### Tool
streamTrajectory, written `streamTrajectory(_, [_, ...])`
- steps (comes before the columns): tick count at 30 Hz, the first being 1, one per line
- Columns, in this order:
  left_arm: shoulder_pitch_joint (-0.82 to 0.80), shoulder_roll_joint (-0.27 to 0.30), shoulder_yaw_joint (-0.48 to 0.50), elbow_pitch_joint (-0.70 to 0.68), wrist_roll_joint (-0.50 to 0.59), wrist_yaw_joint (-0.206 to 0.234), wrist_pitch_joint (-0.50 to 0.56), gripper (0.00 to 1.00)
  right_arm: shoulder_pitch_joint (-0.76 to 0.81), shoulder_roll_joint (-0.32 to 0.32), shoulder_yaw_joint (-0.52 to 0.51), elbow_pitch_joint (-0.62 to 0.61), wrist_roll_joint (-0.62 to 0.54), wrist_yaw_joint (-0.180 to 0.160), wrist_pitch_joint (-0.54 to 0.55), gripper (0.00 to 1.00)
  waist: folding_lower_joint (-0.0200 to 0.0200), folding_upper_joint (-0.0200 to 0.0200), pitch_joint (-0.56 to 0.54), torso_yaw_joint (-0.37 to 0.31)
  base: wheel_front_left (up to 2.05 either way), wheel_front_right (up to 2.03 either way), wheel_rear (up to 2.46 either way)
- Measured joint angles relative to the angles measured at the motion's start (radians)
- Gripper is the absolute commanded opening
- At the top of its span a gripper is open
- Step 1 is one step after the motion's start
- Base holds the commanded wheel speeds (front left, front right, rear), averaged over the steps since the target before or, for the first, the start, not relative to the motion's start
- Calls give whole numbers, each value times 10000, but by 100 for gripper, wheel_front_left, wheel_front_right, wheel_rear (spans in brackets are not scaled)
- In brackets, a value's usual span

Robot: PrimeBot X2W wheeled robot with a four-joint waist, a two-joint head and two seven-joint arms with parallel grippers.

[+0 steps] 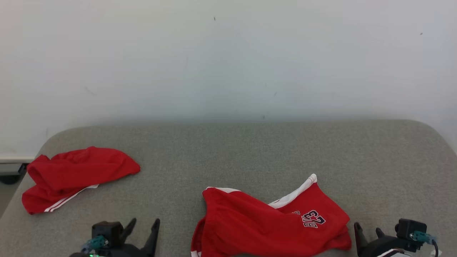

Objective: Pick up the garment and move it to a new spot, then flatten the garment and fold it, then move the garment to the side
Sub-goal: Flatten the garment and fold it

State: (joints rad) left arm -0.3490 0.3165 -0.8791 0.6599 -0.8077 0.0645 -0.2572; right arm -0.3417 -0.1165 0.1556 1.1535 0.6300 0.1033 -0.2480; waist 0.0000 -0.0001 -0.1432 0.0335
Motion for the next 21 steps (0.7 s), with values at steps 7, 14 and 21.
streamTrajectory(7, [529,422,895,-995,397,608,8,100,210,-163,345,-1638,-782,-230,-86,100,0,0,-408,-266,0,0,0])
streamTrajectory(14, [1372,545,1720,-1524,523,671,13,100,1116,-454,405,-4023,-1546,-796,-73,100,-1,0,-622,-789,0,0,0])
streamTrajectory(21, [2086,291,2915,-1139,1035,671,13,100,1977,-600,408,-6184,-2015,-1057,-73,100,0,0,-718,-1345,0,0,0])
